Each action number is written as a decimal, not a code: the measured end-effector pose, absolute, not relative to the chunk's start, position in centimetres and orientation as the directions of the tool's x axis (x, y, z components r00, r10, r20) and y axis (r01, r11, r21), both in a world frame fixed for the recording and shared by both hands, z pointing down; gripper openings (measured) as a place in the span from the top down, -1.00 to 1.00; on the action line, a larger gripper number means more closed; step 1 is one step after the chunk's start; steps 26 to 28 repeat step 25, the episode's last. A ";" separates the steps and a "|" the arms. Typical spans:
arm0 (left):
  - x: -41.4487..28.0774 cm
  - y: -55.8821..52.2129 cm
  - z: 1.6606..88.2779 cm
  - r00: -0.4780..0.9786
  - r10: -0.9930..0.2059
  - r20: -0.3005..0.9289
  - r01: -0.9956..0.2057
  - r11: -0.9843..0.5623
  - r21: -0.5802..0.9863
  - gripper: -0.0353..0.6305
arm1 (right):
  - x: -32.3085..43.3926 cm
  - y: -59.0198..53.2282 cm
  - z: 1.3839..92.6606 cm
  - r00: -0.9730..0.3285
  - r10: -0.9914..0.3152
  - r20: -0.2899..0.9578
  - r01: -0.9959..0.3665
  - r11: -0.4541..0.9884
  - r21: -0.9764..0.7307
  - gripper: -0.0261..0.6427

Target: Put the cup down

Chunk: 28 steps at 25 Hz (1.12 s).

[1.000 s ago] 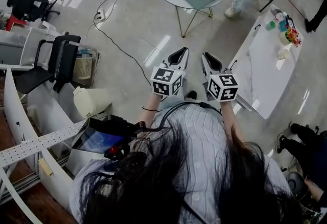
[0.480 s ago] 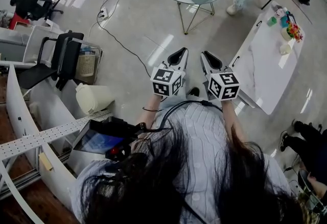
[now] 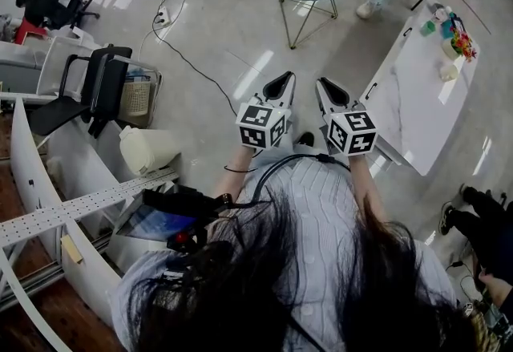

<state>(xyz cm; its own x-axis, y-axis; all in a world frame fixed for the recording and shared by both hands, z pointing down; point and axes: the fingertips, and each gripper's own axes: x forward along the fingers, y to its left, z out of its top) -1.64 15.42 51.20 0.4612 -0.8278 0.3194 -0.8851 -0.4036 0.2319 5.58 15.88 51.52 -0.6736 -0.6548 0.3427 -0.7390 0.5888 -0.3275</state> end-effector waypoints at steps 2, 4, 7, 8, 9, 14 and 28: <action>-1.7 15.4 51.2 0.460 -0.828 0.321 -0.885 -0.402 0.232 0.83 | 5.5 15.9 51.5 -0.676 -0.651 0.345 -0.737 0.593 -0.323 0.76; -1.8 15.3 51.2 0.458 -0.829 0.321 -0.886 -0.400 0.233 0.83 | 5.3 15.8 51.4 -0.679 -0.647 0.346 -0.734 0.598 -0.322 0.76; -2.0 15.0 51.1 0.456 -0.831 0.320 -0.888 -0.397 0.234 0.83 | 5.1 15.6 51.4 -0.684 -0.643 0.346 -0.730 0.603 -0.322 0.76; -2.0 15.1 51.1 0.456 -0.831 0.320 -0.888 -0.396 0.234 0.83 | 5.1 15.6 51.4 -0.684 -0.642 0.346 -0.729 0.604 -0.322 0.76; -1.9 15.2 51.1 0.456 -0.831 0.320 -0.887 -0.397 0.234 0.83 | 5.1 15.8 51.4 -0.684 -0.643 0.346 -0.730 0.604 -0.320 0.76; -1.6 16.0 51.2 0.459 -0.829 0.319 -0.886 -0.400 0.233 0.83 | 5.5 16.4 51.4 -0.680 -0.649 0.343 -0.734 0.602 -0.316 0.76; -1.2 15.7 51.2 0.479 -0.815 0.326 -0.877 -0.425 0.224 0.83 | 5.6 16.1 51.5 -0.671 -0.658 0.342 -0.742 0.589 -0.321 0.76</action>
